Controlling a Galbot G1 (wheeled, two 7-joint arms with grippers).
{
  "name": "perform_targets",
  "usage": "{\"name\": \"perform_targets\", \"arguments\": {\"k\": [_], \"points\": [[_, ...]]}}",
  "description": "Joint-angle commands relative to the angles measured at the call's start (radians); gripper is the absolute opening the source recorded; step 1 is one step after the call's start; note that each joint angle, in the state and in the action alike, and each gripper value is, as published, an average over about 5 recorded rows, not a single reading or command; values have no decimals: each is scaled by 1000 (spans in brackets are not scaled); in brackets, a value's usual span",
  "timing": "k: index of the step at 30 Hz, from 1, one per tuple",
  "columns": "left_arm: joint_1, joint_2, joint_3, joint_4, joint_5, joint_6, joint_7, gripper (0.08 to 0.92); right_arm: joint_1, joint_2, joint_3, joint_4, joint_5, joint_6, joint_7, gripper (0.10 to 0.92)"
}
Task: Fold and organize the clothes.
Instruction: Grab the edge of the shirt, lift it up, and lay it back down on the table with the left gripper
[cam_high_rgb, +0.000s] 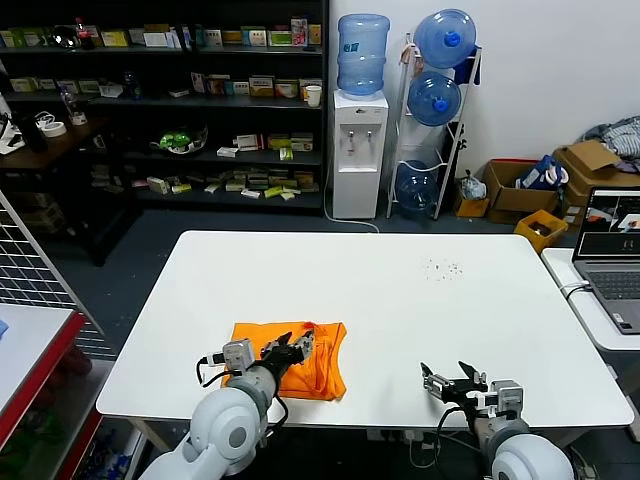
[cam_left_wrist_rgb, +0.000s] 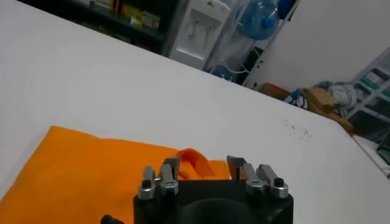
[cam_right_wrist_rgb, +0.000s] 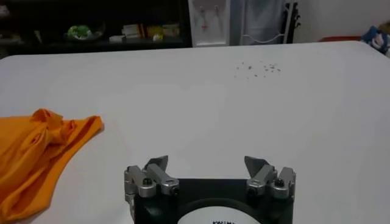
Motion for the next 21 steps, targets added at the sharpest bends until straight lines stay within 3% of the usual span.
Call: {"name": "perform_targets", "arguments": {"k": [1, 5, 9, 21], "points": [[139, 254, -262, 61, 1, -20, 216, 662, 13, 0, -17, -8, 1, 2, -3, 823], [167, 328, -292, 132, 6, -41, 357, 769, 20, 6, -26, -13, -1, 2, -3, 823], [156, 335, -262, 191, 7, -40, 438, 818, 19, 7, -24, -8, 0, 1, -2, 823], [78, 298, -199, 284, 25, -23, 474, 823, -19, -2, 18, 5, 3, 6, -6, 823]]}}
